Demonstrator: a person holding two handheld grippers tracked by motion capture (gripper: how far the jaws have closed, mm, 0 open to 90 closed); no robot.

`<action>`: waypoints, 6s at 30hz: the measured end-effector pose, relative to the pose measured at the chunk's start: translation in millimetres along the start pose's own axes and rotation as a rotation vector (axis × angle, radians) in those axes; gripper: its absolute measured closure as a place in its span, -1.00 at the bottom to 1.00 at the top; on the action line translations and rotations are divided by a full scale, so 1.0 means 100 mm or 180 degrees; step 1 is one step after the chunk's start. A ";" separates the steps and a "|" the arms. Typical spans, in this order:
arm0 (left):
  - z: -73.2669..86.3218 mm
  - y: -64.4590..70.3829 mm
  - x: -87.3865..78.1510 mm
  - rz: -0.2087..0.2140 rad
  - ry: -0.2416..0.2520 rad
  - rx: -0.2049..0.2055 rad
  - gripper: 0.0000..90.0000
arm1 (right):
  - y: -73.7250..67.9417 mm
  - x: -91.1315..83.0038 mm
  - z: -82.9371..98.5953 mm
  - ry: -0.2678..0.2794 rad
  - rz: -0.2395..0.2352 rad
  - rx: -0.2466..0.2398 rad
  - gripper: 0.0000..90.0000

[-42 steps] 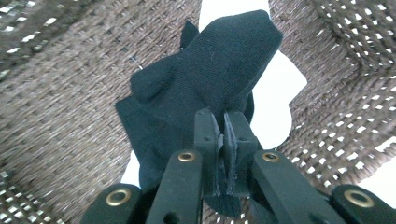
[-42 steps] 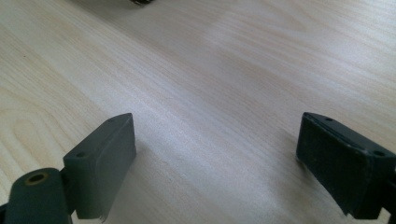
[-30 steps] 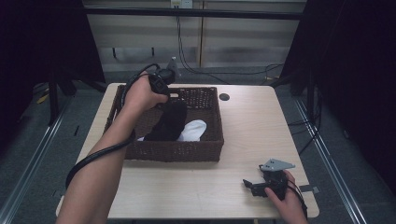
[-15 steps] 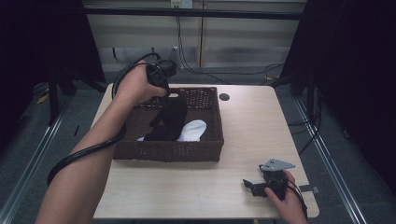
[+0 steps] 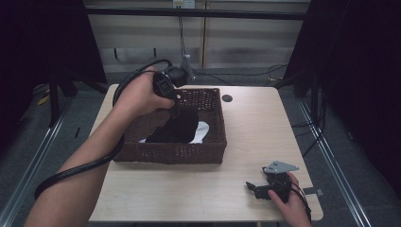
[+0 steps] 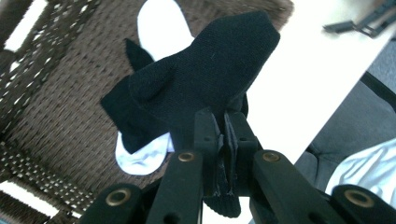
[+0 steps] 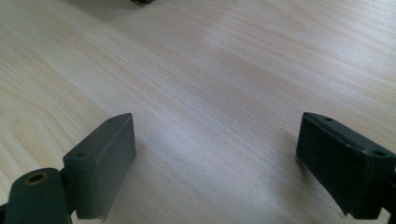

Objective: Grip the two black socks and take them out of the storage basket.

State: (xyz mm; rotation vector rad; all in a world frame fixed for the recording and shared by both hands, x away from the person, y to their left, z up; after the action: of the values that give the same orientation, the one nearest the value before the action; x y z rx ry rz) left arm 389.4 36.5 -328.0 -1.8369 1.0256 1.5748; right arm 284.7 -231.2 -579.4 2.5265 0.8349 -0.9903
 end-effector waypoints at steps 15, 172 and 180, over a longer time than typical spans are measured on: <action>0.14 0.59 0.25 0.0203 0.0001 0.0449 0.89 | 0.00 0.00 0.00 -0.0009 0.0003 0.0016 -0.75; 0.22 -1.12 1.85 -0.0022 -0.0117 -0.1056 0.88 | 0.00 0.00 0.00 0.0002 0.0000 0.0011 -0.75; 0.15 -1.08 1.59 -0.0013 -0.0083 -0.1029 0.88 | 0.00 0.00 0.00 -0.0001 0.0001 0.0016 -0.75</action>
State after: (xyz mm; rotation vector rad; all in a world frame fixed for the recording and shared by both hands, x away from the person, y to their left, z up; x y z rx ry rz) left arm 474.4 77.5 -496.0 -2.0173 0.7898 1.8434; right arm 284.5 -231.0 -579.5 2.5305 0.8327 -0.9940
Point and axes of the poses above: each handheld gripper's, and its own axes: x roughly forward along the jaws, z roughly out of its underside, y roughly to its right, the point moved 10 cm from there along x, roughly forward along the jaws, and after that the axes turned 7 degrees about -x, right-handed, at the moved point
